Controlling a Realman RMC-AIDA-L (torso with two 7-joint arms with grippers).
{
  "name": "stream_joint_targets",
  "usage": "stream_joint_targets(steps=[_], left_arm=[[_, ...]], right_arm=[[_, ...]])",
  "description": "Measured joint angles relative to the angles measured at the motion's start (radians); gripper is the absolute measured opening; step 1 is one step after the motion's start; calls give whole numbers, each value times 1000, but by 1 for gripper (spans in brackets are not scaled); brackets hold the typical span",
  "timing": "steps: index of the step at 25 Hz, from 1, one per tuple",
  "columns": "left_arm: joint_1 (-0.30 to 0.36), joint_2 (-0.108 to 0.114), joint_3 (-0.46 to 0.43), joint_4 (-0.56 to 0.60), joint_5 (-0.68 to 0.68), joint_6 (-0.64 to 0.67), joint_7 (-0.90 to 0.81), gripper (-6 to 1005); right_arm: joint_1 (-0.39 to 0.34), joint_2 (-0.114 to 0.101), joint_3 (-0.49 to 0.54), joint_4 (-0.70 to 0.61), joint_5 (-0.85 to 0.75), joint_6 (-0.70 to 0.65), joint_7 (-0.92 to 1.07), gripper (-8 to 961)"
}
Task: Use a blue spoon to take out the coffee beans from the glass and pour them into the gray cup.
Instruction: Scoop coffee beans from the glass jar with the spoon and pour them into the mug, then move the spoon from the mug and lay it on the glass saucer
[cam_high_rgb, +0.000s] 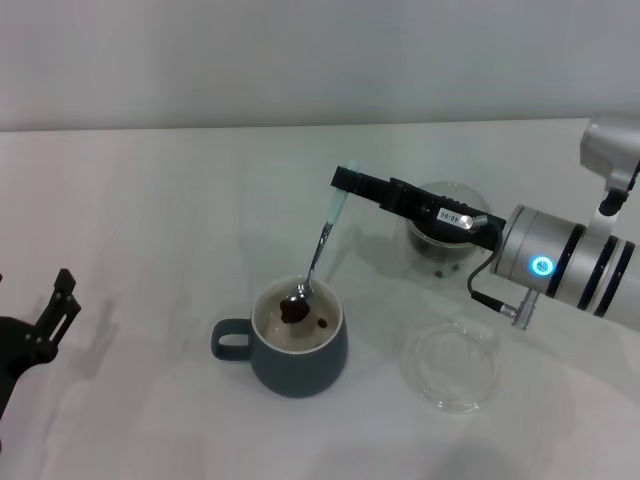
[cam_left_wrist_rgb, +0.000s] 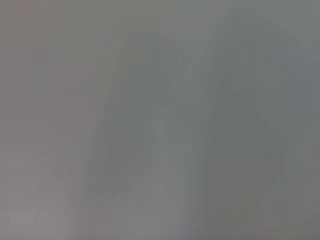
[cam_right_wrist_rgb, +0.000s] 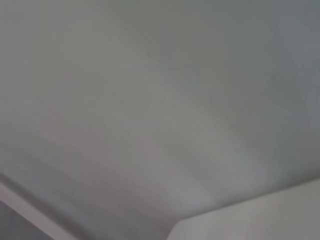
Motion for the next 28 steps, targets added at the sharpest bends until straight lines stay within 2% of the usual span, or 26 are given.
stream_joint_targets(steps=[4, 8, 14, 17, 20, 22, 24, 28], left_arm=[[-3, 0, 0, -1, 0, 0, 0, 866], [-5, 0, -1, -1, -4, 0, 0, 865], [-7, 0, -1, -1, -13, 0, 0, 864], [-9, 0, -2, -1, -13, 0, 0, 864], [-13, 0, -2, 0, -13, 0, 0, 864], [-14, 0, -2, 0, -13, 0, 0, 864], [-14, 0, -2, 0, -13, 0, 0, 864], [-16, 0, -2, 1, -12, 0, 0, 864]], right_arm=[[-3, 0, -3, -1, 19, -27, -112, 139], [-12, 0, 4, -4, 27, -130, -288, 139], [-67, -5, 6, -62, 33, -237, -503, 140], [-86, -8, 28, -75, 34, -239, -533, 140], [-106, -14, 104, -50, 34, -250, -498, 139], [-120, -23, 165, -16, 31, -254, -447, 138], [-128, -40, 221, 39, 25, -255, -380, 138], [-142, -88, 251, 145, 27, -287, -286, 139]])
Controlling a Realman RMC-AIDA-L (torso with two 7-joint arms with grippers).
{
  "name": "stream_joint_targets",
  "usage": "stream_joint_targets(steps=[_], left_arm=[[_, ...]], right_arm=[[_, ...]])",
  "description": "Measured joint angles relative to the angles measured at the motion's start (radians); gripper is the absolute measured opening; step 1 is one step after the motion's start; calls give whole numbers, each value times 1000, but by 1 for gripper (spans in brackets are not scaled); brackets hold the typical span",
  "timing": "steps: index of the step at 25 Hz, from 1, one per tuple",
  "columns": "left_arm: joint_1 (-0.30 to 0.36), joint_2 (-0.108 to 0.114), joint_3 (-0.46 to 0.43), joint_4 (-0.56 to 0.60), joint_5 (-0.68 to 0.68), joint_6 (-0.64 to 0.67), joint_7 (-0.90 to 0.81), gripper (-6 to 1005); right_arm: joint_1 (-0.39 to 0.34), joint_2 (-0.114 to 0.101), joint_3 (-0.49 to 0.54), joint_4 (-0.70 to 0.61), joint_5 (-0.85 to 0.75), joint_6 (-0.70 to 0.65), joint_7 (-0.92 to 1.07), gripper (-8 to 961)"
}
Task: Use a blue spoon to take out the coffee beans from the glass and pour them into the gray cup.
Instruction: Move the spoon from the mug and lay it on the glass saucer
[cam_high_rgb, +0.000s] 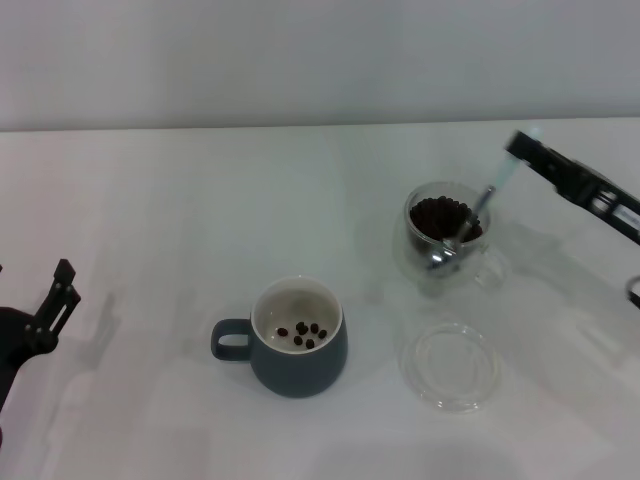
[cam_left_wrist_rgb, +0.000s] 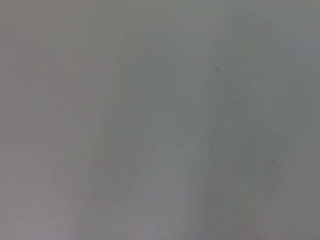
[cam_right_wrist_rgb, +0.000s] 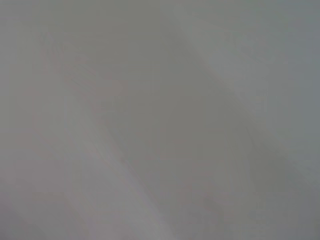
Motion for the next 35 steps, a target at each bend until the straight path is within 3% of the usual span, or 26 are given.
stream_joint_targets(steps=[2, 6, 17, 29, 35], left_arm=[[-2, 0, 0, 1, 0, 0, 0, 863], [-9, 0, 0, 1, 0, 0, 0, 863], [-15, 1, 1, 0, 0, 0, -1, 863], [-12, 2, 2, 1, 1, 0, -2, 863], [-15, 2, 2, 1, 4, 0, -2, 862]], right_arm=[[-16, -17, -2, 30, -1, -37, 27, 139], [-68, -25, -10, 42, -11, -85, 52, 139], [-92, 19, -10, 46, -124, 43, 42, 140], [-83, 24, -14, 47, -184, 112, 74, 140], [-82, 26, -18, 47, -185, 129, 88, 240]])
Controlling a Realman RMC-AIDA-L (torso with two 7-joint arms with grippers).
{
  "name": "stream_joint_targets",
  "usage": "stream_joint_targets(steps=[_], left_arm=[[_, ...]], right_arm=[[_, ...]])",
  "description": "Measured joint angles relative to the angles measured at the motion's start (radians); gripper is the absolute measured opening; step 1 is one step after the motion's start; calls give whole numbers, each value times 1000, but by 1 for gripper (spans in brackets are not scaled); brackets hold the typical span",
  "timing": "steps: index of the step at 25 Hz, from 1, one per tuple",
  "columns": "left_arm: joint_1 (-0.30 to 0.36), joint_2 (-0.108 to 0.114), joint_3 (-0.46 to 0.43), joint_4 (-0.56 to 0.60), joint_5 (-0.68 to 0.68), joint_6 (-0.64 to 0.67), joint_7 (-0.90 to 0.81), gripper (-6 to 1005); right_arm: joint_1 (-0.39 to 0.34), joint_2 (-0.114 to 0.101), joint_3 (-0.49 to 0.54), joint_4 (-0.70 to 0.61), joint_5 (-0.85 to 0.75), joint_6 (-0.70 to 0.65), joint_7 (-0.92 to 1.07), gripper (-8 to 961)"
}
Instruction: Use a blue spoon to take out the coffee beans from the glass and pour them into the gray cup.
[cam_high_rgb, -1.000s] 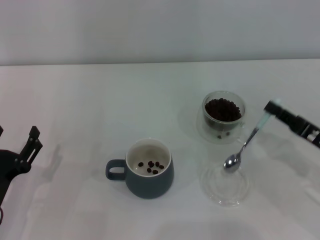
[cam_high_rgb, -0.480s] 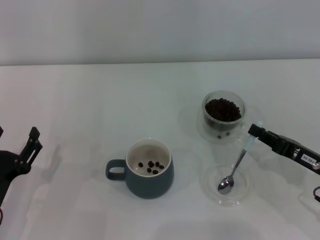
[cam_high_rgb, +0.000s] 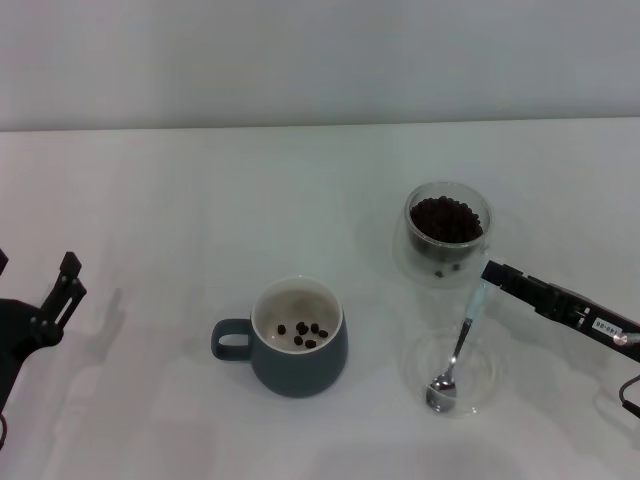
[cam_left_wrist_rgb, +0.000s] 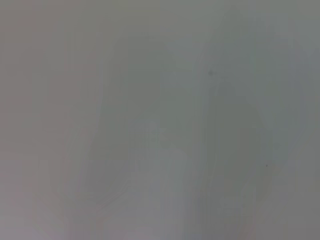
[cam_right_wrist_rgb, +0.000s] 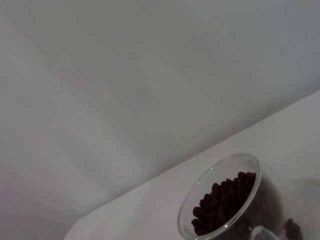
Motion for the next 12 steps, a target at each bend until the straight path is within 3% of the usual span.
stream_joint_targets(steps=[5, 11, 12], left_arm=[[1, 0, 1, 0, -2, 0, 0, 862], [8, 0, -1, 0, -3, 2, 0, 862], [8, 0, -1, 0, -3, 2, 0, 862]], right_arm=[[1, -1, 15, -1, 8, 6, 1, 323], [-23, -28, 173, -5, 10, 3, -19, 568], [-29, -32, 213, -4, 10, 5, -31, 652]])
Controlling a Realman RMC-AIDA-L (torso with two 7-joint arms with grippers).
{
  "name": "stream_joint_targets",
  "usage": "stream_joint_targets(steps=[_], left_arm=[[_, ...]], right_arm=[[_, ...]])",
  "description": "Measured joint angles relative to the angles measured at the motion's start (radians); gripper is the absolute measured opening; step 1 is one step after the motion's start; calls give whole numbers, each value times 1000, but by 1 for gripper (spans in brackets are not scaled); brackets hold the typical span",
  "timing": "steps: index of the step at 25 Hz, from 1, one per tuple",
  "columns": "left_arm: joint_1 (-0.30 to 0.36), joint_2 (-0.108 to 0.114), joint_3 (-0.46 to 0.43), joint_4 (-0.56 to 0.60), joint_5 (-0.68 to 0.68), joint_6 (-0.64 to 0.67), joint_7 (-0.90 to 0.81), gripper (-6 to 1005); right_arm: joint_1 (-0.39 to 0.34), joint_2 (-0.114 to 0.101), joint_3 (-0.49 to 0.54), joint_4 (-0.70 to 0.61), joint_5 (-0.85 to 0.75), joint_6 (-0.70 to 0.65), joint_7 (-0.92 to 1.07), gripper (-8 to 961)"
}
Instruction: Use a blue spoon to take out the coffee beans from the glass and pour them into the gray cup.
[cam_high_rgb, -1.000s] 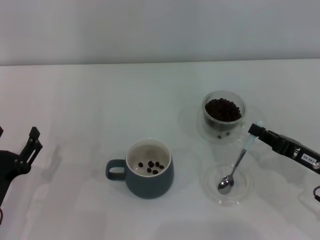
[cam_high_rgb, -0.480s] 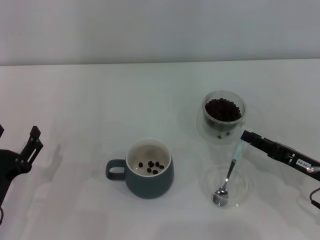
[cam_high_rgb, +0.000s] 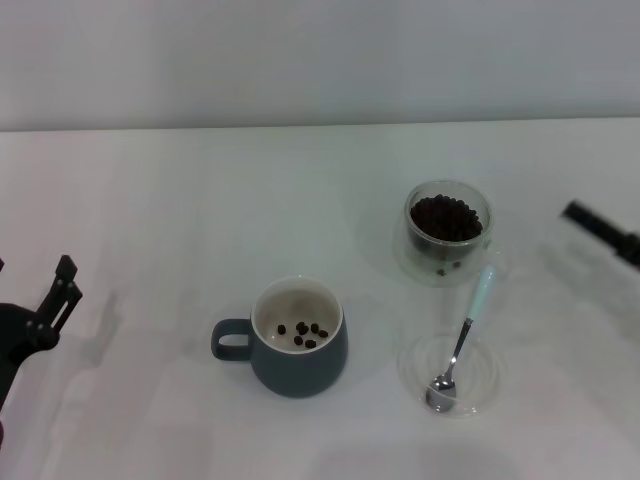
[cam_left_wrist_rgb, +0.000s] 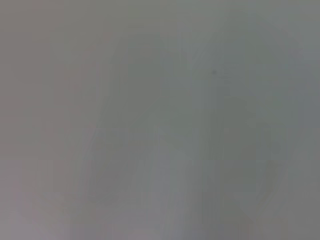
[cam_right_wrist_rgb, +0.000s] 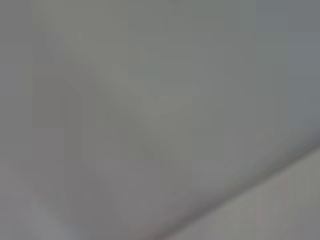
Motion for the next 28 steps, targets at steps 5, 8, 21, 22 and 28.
stream_joint_targets(steps=[5, 8, 21, 22, 28], left_arm=[[2, 0, -1, 0, -1, 3, 0, 862], [3, -1, -1, -1, -1, 4, 0, 862], [-14, -2, 4, -9, 4, -1, 0, 861], [-12, -2, 3, -9, 3, -1, 0, 861], [-11, -2, 1, -9, 0, -2, -1, 861]], right_arm=[[-30, 7, 178, -5, 0, 10, -143, 730], [-38, 45, 327, -8, 0, 21, -337, 727], [82, 83, 512, 150, 86, 32, -1172, 727], [82, 83, 512, 150, 86, 32, -1172, 728], [115, 84, 514, 155, 122, 64, -1106, 729]])
